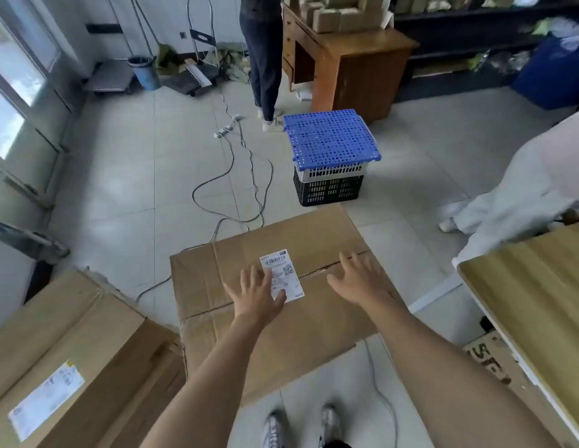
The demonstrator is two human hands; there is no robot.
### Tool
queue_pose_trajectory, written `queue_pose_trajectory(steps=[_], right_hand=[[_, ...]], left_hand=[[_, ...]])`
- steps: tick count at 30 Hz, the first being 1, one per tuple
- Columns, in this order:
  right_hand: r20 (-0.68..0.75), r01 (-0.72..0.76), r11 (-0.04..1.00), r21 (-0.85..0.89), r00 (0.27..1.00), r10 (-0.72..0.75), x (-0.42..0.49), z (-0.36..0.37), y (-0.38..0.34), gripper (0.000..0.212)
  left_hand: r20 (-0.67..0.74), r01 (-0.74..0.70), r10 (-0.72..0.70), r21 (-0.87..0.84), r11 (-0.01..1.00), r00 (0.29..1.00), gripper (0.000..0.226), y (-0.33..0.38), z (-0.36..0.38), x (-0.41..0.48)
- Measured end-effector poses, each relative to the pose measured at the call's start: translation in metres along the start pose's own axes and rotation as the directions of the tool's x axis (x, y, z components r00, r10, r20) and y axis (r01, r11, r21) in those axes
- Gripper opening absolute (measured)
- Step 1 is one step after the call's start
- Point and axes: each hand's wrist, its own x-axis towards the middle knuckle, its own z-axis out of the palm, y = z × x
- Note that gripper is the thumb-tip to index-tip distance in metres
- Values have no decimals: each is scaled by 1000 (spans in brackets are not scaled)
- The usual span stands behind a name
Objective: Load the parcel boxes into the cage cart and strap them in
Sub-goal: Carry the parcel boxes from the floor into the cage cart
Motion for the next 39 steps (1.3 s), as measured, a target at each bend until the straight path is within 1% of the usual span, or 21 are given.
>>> queue_pose_trajectory(steps=[3, 4, 6, 8, 10, 11, 12, 14, 16, 17, 18, 19, 21, 24, 27, 30, 32, 34, 37, 39], right_hand=[[15, 54, 995, -87, 998, -53, 17, 0, 15, 79], [13, 67, 994, -86, 998, -66, 23, -2, 22, 79], [-6, 116, 987, -107, 993, -117, 34, 0, 32, 78], [-58, 158, 981, -109, 985, -165, 42, 4, 44, 80], [-94, 151, 987, -50, 983, -155, 48, 8, 58, 93], [-91, 130, 992, 7, 988, -129, 50, 10, 64, 103], [-78, 99, 992, 75, 993, -94, 51, 12, 70, 112], [-53, 64, 985, 158, 997, -57, 53, 16, 78, 121], [-50, 55, 977, 204, 998, -46, 55, 17, 80, 123], [-56, 37, 967, 254, 998, -23, 56, 16, 79, 122], [-58, 9, 951, 309, 998, 9, 58, 13, 77, 121], [-58, -14, 936, 351, 998, 37, 60, 9, 74, 119], [-44, -14, 927, 375, 999, 32, 62, -1, 64, 114], [-45, 50, 921, 387, 998, -35, 52, -18, 47, 108], [-79, 143, 906, 398, 989, -121, 31, -37, 26, 105], [-144, 256, 886, 388, 966, -216, 4, -53, -5, 102], [-192, 338, 865, 371, 939, -285, -20, -59, -33, 100], [-207, 414, 834, 365, 909, -361, -49, -55, -64, 100], [-199, 520, 776, 358, 854, -480, -105, -29, -112, 103], [-164, 582, 743, 331, 811, -562, -151, 0, -141, 104]], left_hand=[[-5, 38, -38, -26, 999, 999, 71, -3, 5, -6], [-37, 71, -73, -44, 996, 997, 71, -9, 6, -10], [-74, 178, -183, -74, 981, 980, 73, -27, 11, -21], [-95, 299, -307, -89, 950, 947, 76, -50, 20, -38], [-90, 411, -423, -126, 903, 902, 80, -74, 28, -60], [-86, 458, -478, -183, 870, 874, 83, -85, 33, -70], [-78, 493, -529, -267, 828, 845, 86, -93, 36, -80], [-24, 543, -623, -464, 700, 782, 97, -103, 39, -96], [59, 533, -656, -639, 554, 752, 109, -104, 40, -103], [85, 524, -669, -697, 490, 739, 113, -102, 39, -104], [100, 519, -679, -727, 449, 728, 112, -101, 36, -104], [104, 523, -690, -734, 433, 716, 108, -100, 32, -106], [89, 544, -715, -715, 439, 693, 101, -101, 22, -113], [36, 545, -759, -718, 432, 650, 96, -104, 3, -144], [-26, 507, -801, -762, 403, 598, 99, -107, -13, -190], [-74, 461, -849, -814, 354, 522, 100, -113, -23, -240], [-96, 429, -879, -845, 320, 467, 100, -121, -28, -276], [-125, 411, -907, -860, 301, 402, 101, -134, -27, -321], [-166, 405, -946, -873, 273, 278, 99, -154, -13, -408], [-163, 410, -969, -883, 227, 184, 97, -162, 8, -478]])
